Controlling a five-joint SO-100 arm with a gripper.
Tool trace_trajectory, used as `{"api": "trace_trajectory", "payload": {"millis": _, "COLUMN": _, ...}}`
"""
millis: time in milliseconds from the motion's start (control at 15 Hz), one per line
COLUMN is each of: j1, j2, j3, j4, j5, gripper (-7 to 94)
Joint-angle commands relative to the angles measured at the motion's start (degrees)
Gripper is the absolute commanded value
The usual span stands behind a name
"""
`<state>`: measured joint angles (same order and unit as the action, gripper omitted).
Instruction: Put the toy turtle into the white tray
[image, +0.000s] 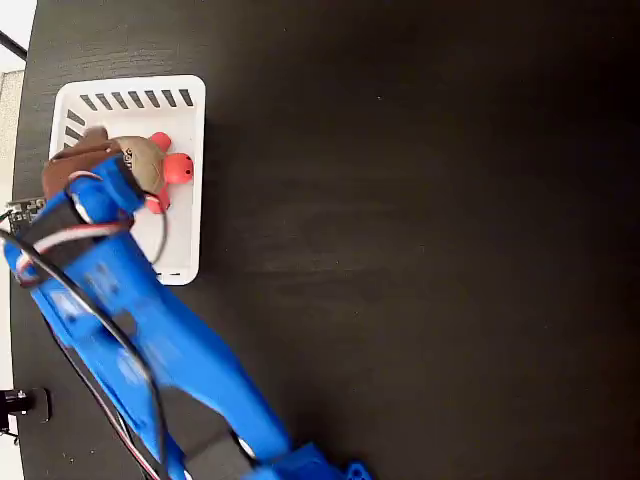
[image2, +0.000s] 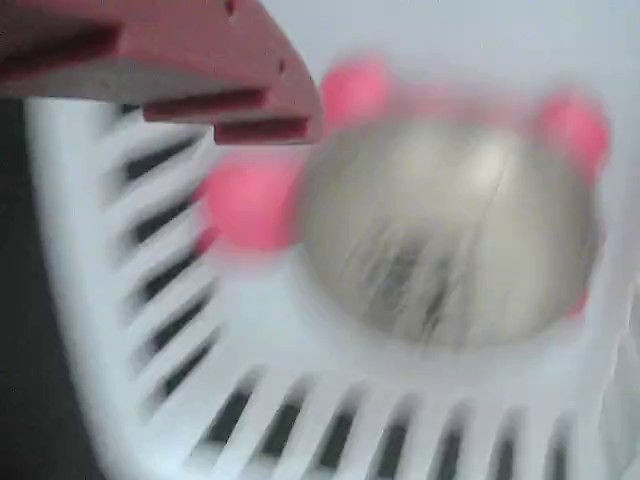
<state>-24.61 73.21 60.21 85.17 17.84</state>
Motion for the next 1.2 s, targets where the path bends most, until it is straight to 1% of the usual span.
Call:
{"api": "trace_trajectory", "payload": {"millis": 0, "j1": 4.04, "j2": 15.12, "j3": 4.66, "j4": -2.37, "j5": -1.58, "gripper": 0}}
{"api": "trace_trajectory", "payload": {"millis": 133, "j1": 8.88, "j2": 25.49, "j3": 13.80, "j4": -7.91, "j5": -5.80, "gripper": 0}}
{"api": "trace_trajectory", "payload": {"millis": 267, "j1": 14.33, "j2": 37.18, "j3": 24.70, "j4": -14.15, "j5": -8.26, "gripper": 0}}
{"api": "trace_trajectory", "payload": {"millis": 467, "j1": 20.92, "j2": 53.79, "j3": 47.11, "j4": -24.61, "j5": -14.77, "gripper": 0}}
{"api": "trace_trajectory", "payload": {"millis": 600, "j1": 23.64, "j2": 64.86, "j3": 64.86, "j4": -32.52, "j5": -18.28, "gripper": 0}}
{"api": "trace_trajectory", "payload": {"millis": 733, "j1": 24.87, "j2": 76.20, "j3": 81.04, "j4": -37.18, "j5": -20.30, "gripper": 0}}
{"api": "trace_trajectory", "payload": {"millis": 933, "j1": 24.87, "j2": 88.42, "j3": 94.66, "j4": -36.91, "j5": -21.09, "gripper": 0}}
{"api": "trace_trajectory", "payload": {"millis": 1133, "j1": 22.41, "j2": 100.72, "j3": 101.34, "j4": -30.85, "j5": -20.83, "gripper": 0}}
